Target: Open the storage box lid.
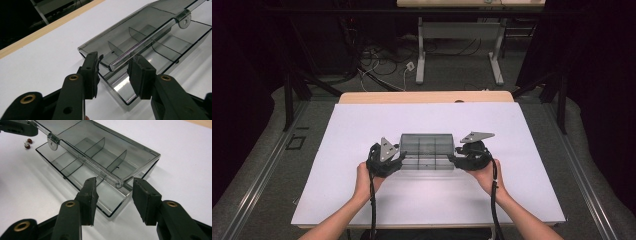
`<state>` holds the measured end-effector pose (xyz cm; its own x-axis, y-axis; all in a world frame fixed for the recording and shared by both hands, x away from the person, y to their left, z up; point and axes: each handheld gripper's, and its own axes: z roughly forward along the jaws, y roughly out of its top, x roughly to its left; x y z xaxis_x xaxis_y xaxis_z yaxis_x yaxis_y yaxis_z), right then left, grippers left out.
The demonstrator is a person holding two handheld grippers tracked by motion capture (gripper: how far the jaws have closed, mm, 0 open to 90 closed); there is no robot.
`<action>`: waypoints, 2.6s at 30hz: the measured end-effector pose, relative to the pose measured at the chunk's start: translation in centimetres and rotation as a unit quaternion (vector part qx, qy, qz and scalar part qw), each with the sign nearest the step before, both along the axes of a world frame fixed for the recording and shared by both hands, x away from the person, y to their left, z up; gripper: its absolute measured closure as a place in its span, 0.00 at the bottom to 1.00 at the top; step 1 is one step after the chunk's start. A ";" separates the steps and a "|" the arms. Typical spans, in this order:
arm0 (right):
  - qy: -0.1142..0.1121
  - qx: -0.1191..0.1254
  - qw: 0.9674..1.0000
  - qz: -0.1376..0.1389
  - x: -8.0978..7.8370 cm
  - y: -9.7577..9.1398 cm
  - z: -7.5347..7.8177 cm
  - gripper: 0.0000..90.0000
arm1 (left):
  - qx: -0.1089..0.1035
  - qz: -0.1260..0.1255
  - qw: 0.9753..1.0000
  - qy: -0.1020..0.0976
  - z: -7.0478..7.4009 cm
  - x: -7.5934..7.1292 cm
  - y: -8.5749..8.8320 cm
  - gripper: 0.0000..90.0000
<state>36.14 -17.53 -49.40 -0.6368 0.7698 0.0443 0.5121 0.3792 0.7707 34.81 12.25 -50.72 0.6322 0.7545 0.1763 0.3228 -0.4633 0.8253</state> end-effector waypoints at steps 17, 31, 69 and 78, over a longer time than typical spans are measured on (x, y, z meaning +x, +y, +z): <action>-0.061 -0.012 0.998 -0.017 -0.2 0.1 0.4 0.75 | -0.015 0.007 1.000 0.000 0.6 0.8 0.3 0.73; -0.078 -0.004 0.996 -0.035 0.6 0.3 1.4 0.81 | -0.013 0.016 1.000 0.003 1.7 2.6 0.0 0.78; -0.093 0.017 0.991 -0.097 5.8 0.7 2.0 0.90 | -0.077 0.063 0.995 -0.008 1.2 7.4 -0.2 0.85; -0.084 0.029 0.990 -0.108 6.7 0.7 0.8 0.91 | -0.073 0.068 0.995 0.002 -0.1 8.3 -0.3 0.86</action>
